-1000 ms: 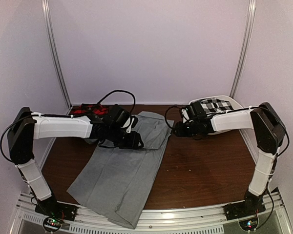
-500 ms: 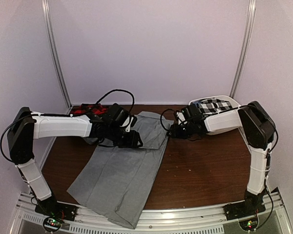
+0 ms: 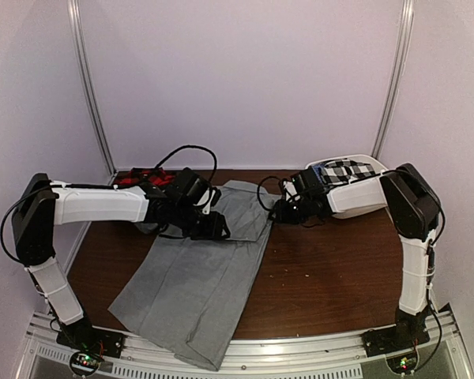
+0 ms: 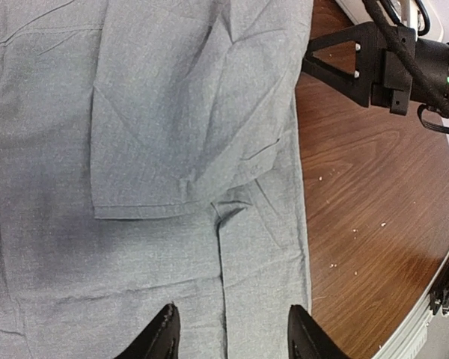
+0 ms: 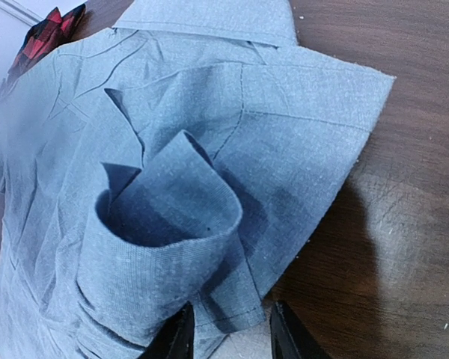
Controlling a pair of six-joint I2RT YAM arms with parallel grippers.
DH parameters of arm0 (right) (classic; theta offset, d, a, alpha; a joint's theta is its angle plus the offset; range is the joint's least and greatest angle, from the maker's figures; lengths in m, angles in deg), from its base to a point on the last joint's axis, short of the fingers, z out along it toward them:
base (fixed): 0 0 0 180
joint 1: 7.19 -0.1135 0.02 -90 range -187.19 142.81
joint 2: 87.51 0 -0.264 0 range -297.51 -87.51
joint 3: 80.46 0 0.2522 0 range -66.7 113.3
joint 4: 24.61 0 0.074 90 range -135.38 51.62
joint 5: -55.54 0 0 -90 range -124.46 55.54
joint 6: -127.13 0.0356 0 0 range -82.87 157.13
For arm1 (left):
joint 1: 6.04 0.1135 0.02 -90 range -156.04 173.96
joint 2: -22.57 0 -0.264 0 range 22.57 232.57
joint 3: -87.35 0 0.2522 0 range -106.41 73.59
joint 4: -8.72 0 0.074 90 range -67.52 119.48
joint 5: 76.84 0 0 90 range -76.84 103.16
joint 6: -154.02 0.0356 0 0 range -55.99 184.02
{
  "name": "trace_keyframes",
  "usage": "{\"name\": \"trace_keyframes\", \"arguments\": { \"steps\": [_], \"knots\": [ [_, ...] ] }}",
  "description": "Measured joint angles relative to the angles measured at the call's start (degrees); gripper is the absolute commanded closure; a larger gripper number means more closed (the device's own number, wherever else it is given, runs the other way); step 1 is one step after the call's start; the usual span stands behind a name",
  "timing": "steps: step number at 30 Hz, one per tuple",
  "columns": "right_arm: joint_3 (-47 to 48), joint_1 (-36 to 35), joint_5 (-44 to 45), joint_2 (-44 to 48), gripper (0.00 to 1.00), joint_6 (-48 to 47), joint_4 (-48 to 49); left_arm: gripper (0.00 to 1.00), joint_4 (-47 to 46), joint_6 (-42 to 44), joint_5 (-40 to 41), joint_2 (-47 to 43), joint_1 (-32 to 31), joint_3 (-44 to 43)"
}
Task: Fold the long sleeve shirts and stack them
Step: Pick up the sleeve from the 1/3-folded shirt.
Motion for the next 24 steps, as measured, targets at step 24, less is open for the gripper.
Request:
{"name": "trace_keyframes", "arguments": {
  "steps": [24],
  "knots": [
    [-2.7,-0.5,0.6,6.2,0.97,0.0,-2.2,0.50,0.7,0.0,0.8,0.0,0.5,0.5]
  ]
}}
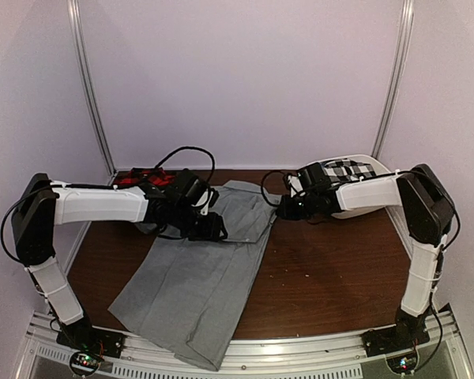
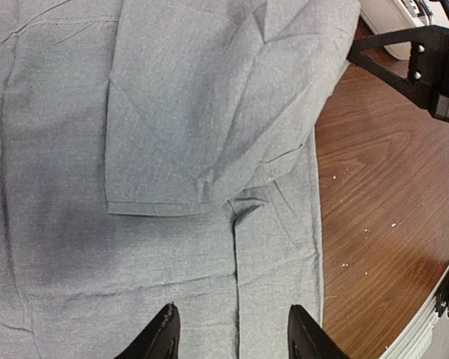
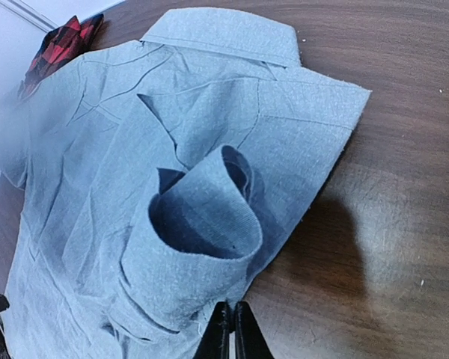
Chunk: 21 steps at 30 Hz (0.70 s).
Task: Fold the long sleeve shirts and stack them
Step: Pick up the sleeve from the 1/3-folded shirt, then place the sleeve of the 1/3-folded shirt.
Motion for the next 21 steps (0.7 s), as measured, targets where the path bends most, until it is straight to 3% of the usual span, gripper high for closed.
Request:
{"name": "trace_keyframes", "arguments": {
  "steps": [7,21],
  "knots": [
    [-3.4,-3.0,1.1,4.6,0.98,-0.3,-3.7,0.49,0.0,0.4,0.0,0.0,0.7,0.0],
    [-9.7,-18.6,0.8,14.2,0.99,1.1,-13.8,0.50,-0.2,3.0,-0.8,-0.6,3.8,0.2]
  ]
}}
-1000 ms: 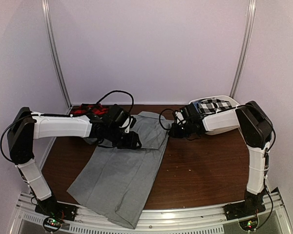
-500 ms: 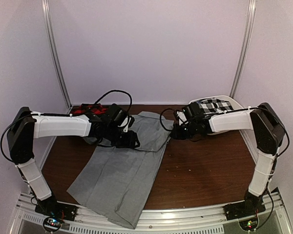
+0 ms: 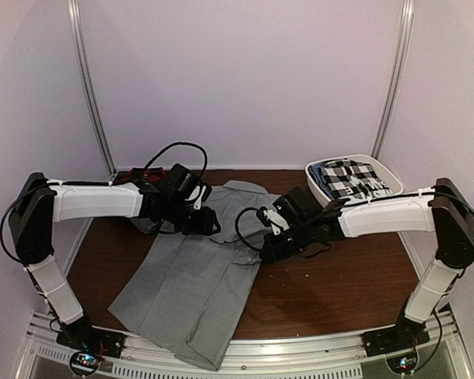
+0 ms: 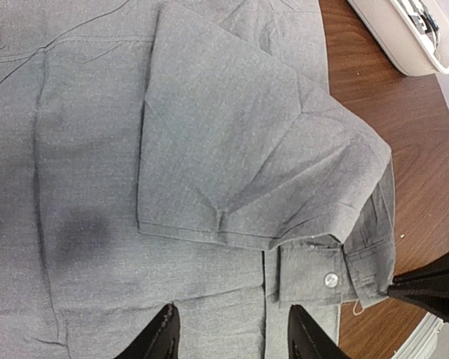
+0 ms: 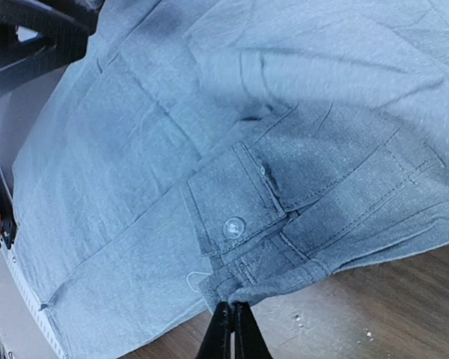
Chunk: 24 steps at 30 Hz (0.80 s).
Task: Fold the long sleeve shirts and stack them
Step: Place the sleeve of the 1/3-folded shirt.
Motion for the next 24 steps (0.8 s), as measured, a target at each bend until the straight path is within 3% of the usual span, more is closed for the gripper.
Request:
{"name": "trace_keyframes", "arguments": {
  "steps": [13,24],
  "knots": [
    [4.3,-14.1,-5.0,-4.3,1.00,6.0,1.6,0.49,-0.1,0.5,-0.3,-3.8,1.7,4.9],
    [5.7,-17.3,-7.3,-7.0,1.00,8.6,5.1,0.49,0.0,0.7,-0.3,-7.1,2.1,8.6]
  ]
}}
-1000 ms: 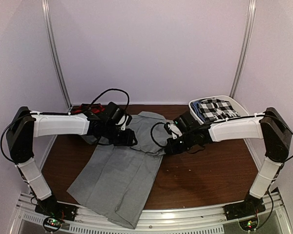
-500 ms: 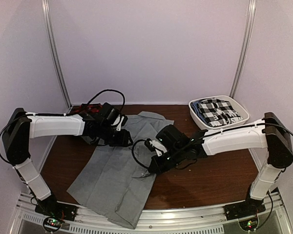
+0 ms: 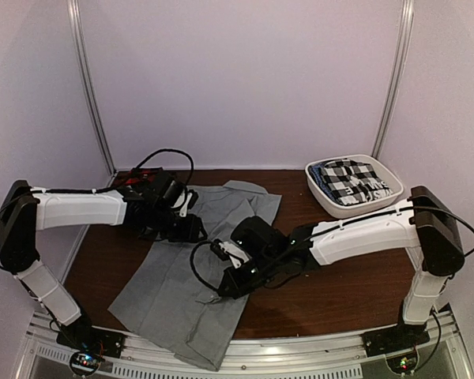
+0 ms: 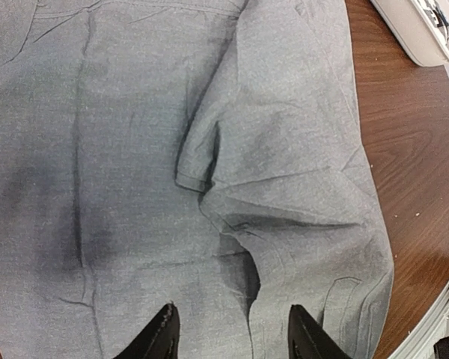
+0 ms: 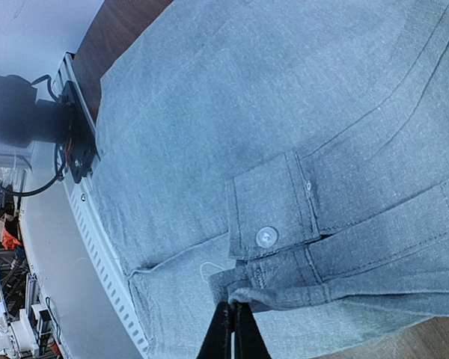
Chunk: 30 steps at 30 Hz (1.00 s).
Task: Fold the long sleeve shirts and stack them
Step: Place the sleeve of the 1/3-folded shirt.
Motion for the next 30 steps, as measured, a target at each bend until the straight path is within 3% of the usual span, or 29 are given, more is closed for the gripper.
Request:
{"name": "trace_keyframes", "arguments": {
  "steps": [18,22,27,30],
  "knots": [
    [3.1,-3.2,-2.2,0.0,1.00,0.9,2.3,0.45,-0.1,0.0,-1.2,0.4,0.0,0.9],
    [3.1,-3.8,-3.2,0.0,0.93,1.0,3.6,0.44,-0.6,0.0,-1.6,1.5,0.0,0.9],
    [3.1,-4.3,-3.3,0.0,0.65,0.9,3.8,0.42,-1.4,-0.1,-2.1,2.6,0.0,0.9],
    [3.1,-3.9,-2.3,0.3,0.57,0.2,3.3,0.42,-1.8,-0.1,-2.4,3.4,0.0,0.9]
  ]
}}
